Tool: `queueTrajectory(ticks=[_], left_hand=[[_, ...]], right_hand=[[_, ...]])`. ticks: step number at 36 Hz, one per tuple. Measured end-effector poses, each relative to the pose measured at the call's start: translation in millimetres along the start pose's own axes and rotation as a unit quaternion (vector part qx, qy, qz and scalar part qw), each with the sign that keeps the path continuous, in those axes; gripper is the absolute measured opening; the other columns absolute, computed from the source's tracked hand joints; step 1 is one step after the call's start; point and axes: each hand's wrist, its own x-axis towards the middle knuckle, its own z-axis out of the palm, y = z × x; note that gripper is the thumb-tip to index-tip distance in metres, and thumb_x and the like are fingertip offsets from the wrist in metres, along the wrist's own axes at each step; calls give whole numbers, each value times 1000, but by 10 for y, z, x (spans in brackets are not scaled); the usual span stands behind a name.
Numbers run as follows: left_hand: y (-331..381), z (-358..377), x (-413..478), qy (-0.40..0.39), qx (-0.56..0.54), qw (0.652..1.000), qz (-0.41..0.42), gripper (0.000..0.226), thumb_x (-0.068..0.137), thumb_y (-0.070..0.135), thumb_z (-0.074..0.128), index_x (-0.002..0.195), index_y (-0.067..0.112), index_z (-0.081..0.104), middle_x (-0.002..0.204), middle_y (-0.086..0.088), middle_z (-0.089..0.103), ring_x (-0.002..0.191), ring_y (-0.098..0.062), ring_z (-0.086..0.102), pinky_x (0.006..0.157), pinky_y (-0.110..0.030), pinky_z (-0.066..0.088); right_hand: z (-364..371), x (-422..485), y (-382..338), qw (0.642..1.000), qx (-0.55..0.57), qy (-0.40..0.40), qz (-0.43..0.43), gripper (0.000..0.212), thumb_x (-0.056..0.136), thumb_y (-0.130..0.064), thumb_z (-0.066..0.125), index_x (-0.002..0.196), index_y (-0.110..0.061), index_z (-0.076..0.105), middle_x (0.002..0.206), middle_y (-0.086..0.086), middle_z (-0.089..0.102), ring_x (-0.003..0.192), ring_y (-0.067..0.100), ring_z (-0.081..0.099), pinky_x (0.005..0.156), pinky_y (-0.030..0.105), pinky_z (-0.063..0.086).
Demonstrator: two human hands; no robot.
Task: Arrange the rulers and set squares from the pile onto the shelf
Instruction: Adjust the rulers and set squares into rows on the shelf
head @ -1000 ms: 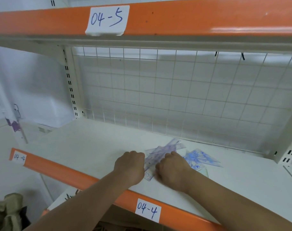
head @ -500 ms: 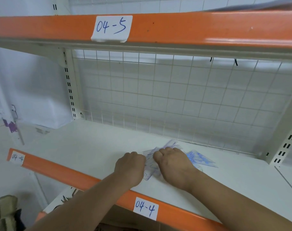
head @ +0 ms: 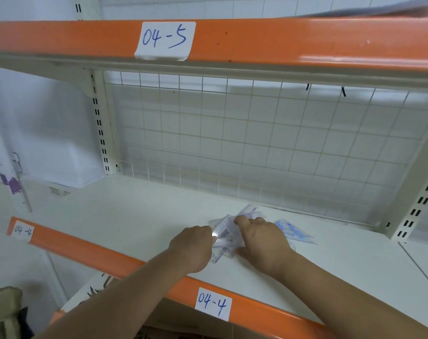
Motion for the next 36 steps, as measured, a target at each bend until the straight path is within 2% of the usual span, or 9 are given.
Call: queueTrajectory(ticks=[3,6,9,14,19,25,30,33,36], left_hand=[[-1,-1,-4,-3,-3,1000,-3,28,104,27,35,118,9,50,116,-8,59,104,-23,57,77,-29,42],[3,-6,-4,-7,-7,1000,-10,30,103,31,35,116,9,52,114,-9,59,102,-24,57,75,-29,41],[1,-8,-7,-8,-22,1000,-18,32,100,39,42,112,12,53,110,-6,60,96,-21,56,73,-28,39],[44,-19,-21,16,1,1000,7,37,89,35,60,119,15,52,114,-4,59,102,-21,57,76,-27,43],[130,26,-12,40,25,998,37,26,95,24,53,118,14,56,113,-5,60,102,-22,58,77,-28,45],[330,97,49,32,6,996,79,27,99,31,49,117,13,57,120,-7,61,112,-26,56,84,-32,45],[557,170,39,26,12,993,117,24,99,32,48,106,13,61,120,-8,61,110,-25,57,81,-30,44],[715,165,5,14,16,989,144,31,100,38,44,108,13,59,112,-7,62,109,-25,56,80,-31,43],[887,152,-10,16,27,986,166,33,99,41,44,110,13,57,112,-7,61,108,-25,56,81,-34,43]], right_hand=[[45,12,-5,999,-35,28,-12,45,88,-24,57,130,-13,45,112,10,64,103,29,57,80,34,42],[134,26,28,996,-64,59,-19,54,43,-31,88,90,-14,68,61,2,65,55,21,60,49,26,44],[187,62,48,995,-59,78,-6,60,17,-33,91,70,-18,66,45,-3,55,39,18,52,42,21,39],[167,-31,75,995,-81,61,15,55,30,-35,89,78,-17,69,52,-2,60,47,19,57,50,24,42],[33,-186,88,995,-87,25,33,42,90,-22,56,128,-8,47,112,13,63,106,34,56,92,39,37],[28,-408,157,989,-96,-26,110,38,69,-29,74,103,-13,65,92,9,70,84,31,65,80,39,46],[71,-672,312,986,-92,11,141,36,93,-32,48,123,-12,51,121,12,58,114,32,51,97,40,32],[17,-820,371,984,-92,-4,152,26,84,-32,62,102,-12,64,99,10,67,95,33,62,85,40,41],[28,-964,503,978,-112,13,176,36,48,-38,87,67,-16,65,61,3,64,58,25,62,61,32,47]])
